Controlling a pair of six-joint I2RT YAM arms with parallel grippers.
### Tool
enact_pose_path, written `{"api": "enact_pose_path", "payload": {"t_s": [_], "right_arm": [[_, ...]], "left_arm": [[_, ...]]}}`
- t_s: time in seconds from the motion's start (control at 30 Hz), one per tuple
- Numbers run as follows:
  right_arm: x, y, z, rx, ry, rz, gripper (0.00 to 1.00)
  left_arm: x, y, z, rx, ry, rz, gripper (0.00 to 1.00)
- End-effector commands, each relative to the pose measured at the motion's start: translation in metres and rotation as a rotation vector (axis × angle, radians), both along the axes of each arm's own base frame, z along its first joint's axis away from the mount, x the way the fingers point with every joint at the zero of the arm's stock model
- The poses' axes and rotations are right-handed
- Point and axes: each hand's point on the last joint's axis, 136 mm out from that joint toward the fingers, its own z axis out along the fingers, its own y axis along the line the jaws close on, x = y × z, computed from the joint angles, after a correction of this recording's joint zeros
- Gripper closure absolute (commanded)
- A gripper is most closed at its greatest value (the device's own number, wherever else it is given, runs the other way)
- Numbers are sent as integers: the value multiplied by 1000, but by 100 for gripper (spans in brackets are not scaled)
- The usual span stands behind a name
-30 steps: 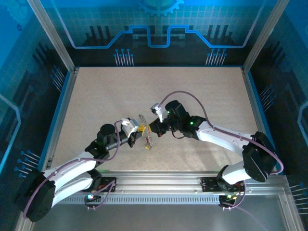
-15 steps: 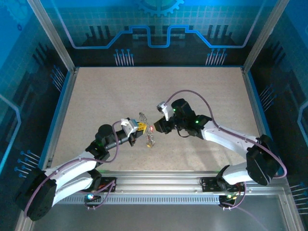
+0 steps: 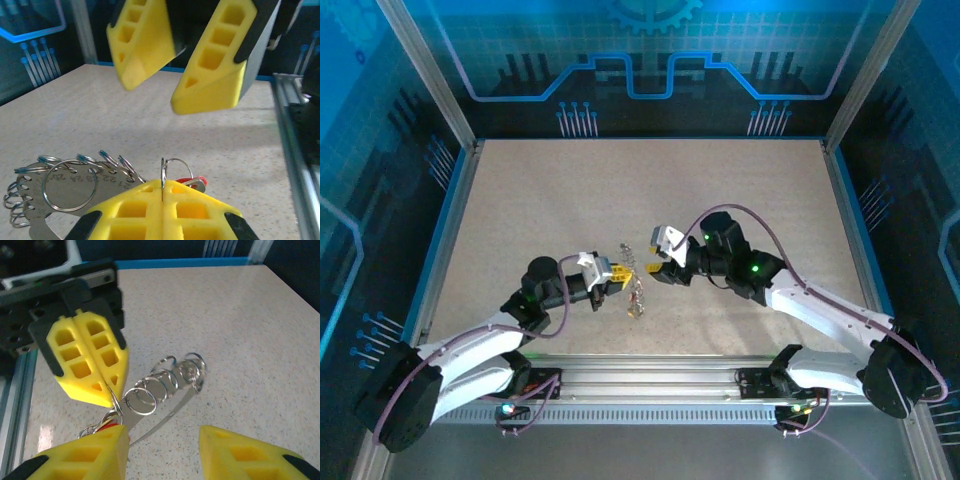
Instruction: Put the keys on the keyring
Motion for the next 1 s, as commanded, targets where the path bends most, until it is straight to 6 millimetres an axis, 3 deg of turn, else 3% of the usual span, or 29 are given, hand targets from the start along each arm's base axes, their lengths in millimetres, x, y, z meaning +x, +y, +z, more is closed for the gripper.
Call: {"api": "enact_pose_path", "payload": {"t_s": [0.0, 0.1, 0.3, 0.5, 0.73, 0.9, 0.97], "right_arm": [[-33, 2, 10, -19, -125, 257, 60], [-43, -1, 13, -17, -155, 326, 71], [-42, 5, 6, -48, -135, 336, 67], [-28, 12, 9, -57, -139, 297, 76], [-26, 16, 5, -51, -115, 295, 78], [-27, 14, -2, -60, -98, 292, 71], [-26, 13, -6, -71, -93, 286, 76]], "left_arm": [[-14, -12, 36, -45, -112, -138, 100], [-15, -13, 36, -37, -108, -164, 100], [-12, -16, 34, -39, -110, -170, 100], [-11, -17, 34, -57, -110, -177, 100], [-12, -18, 37, -60, -121, -184, 100], [-11, -18, 37, -71, -116, -179, 100], [-11, -17, 38, -79, -119, -176, 100]]}}
